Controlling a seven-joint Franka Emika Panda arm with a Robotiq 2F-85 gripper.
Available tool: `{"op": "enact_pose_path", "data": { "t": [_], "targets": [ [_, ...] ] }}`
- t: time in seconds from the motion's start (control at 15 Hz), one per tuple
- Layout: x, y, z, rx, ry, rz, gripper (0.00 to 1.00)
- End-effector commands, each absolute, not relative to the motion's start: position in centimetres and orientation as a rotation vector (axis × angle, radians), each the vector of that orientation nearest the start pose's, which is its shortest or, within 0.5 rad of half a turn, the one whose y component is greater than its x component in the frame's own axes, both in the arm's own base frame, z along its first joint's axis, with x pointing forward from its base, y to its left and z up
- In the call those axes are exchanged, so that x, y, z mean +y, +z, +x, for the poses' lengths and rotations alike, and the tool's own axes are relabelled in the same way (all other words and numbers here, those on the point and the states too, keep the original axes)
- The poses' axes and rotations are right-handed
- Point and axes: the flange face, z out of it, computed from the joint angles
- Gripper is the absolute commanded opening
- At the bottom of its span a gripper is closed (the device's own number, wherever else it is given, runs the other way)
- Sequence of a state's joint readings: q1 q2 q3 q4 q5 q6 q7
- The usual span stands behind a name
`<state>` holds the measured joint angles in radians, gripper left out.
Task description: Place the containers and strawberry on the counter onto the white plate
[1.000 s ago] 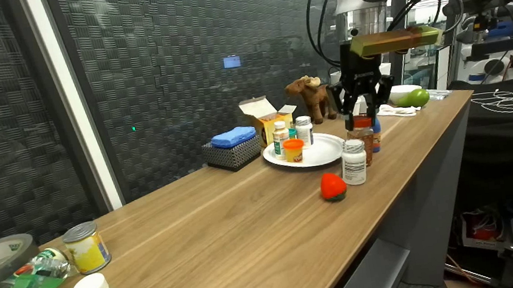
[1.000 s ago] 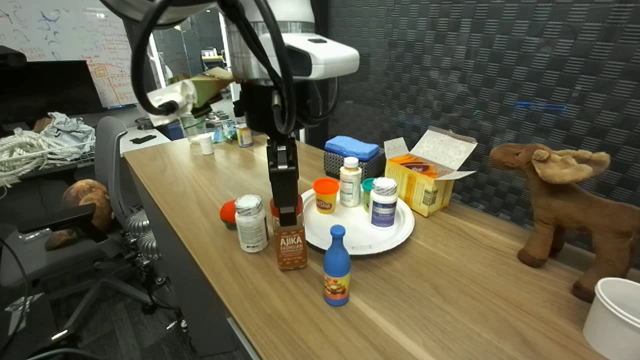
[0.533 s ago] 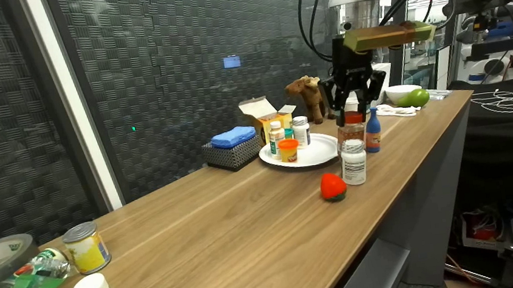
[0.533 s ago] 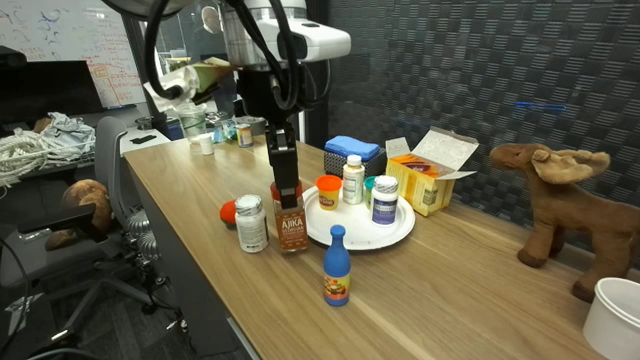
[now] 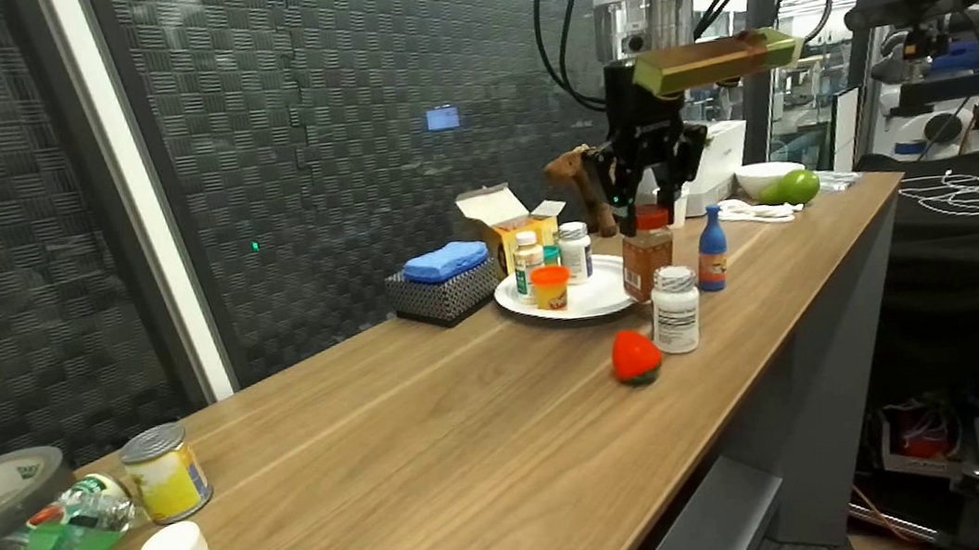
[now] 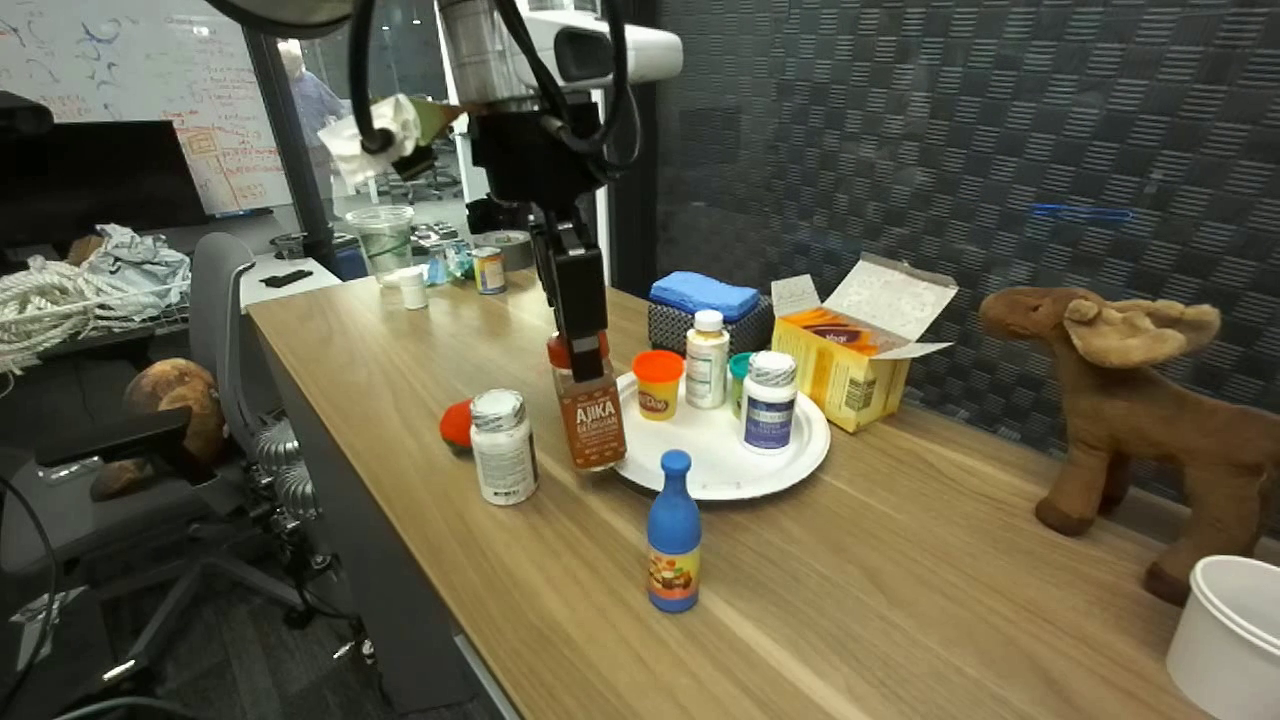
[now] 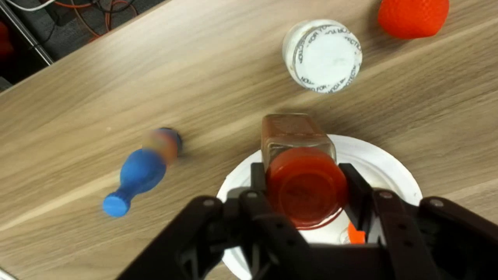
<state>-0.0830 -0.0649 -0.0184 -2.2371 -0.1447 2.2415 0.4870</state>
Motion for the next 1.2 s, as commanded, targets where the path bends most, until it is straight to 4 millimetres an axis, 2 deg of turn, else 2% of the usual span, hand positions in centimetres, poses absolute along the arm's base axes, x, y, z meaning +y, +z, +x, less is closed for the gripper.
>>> {"op": "enact_pose_path", "data": {
  "t": [0.0, 0.2, 0.6, 1.13],
  "targets": [
    [-6.7, 42.1, 54.6, 0.804, -0.233, -3.151, 0.24],
    [-7.7, 42.2, 56.8, 0.822, -0.273, -3.127, 0.24],
    [-9.8, 40.9, 60.6, 0.865, -0.269, -3.108, 0.24],
    [-9.7, 40.1, 63.5, 0.876, -0.243, -3.052, 0.24]
  ]
}}
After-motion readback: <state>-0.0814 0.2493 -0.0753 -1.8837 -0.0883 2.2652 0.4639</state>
